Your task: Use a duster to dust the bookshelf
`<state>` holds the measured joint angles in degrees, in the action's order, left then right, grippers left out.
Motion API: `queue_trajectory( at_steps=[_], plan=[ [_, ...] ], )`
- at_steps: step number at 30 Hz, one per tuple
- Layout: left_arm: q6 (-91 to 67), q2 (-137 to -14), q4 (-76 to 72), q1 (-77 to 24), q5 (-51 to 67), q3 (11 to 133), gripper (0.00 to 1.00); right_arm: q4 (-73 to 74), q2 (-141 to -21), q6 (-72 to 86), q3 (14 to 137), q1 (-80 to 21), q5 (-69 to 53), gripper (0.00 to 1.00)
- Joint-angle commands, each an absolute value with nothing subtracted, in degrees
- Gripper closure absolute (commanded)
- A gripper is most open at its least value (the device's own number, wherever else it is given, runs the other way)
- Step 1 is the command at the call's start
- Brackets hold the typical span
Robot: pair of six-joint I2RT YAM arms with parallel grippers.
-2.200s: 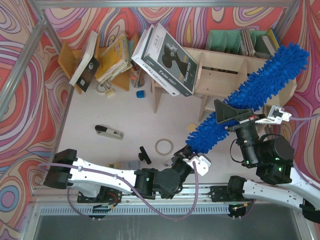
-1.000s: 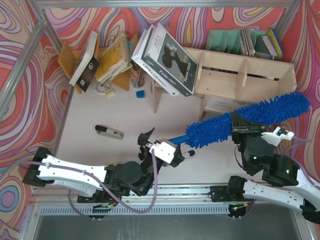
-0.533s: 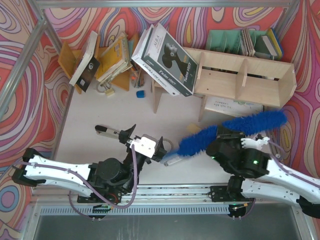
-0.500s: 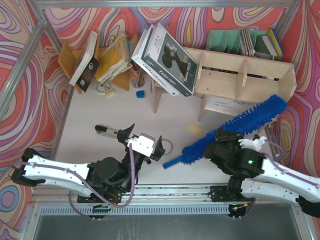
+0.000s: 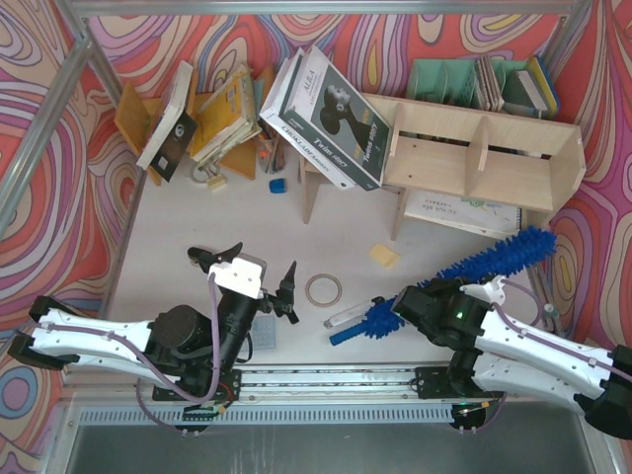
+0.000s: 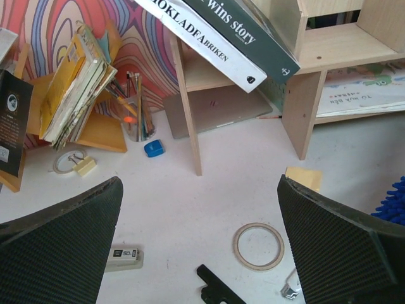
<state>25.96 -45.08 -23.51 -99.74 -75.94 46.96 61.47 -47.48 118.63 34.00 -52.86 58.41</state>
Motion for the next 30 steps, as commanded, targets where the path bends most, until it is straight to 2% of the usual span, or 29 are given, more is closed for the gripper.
queue_trajectory(
  at_steps=[1, 13, 22, 28, 30],
  plan=[
    [24.4, -43.5, -22.0, -99.7, -77.0, 45.8, 0.02, 52.2, -47.6, 148.3, 31.8, -49.0, 55.4, 1.00],
    [20.3, -42.7, -17.1, -99.7, -77.4, 45.6, 0.02, 21.0, -50.3, 132.3, 24.7, -30.4, 41.6, 1.00],
    [19.8, -43.3, -16.6, -99.7, -78.2, 45.6, 0.02, 15.5, -58.1, 132.7, 26.1, -26.8, 37.3, 0.99],
    [19.8, -43.5, -16.9, -99.5, -78.3, 45.6, 0.02, 13.6, -59.3, 133.0, 25.0, -26.0, 36.9, 0.82],
    [19.9, -43.7, -17.0, -99.5, -78.3, 45.7, 0.02, 13.0, -59.3, 133.2, 24.3, -25.9, 36.3, 0.71]
  ],
)
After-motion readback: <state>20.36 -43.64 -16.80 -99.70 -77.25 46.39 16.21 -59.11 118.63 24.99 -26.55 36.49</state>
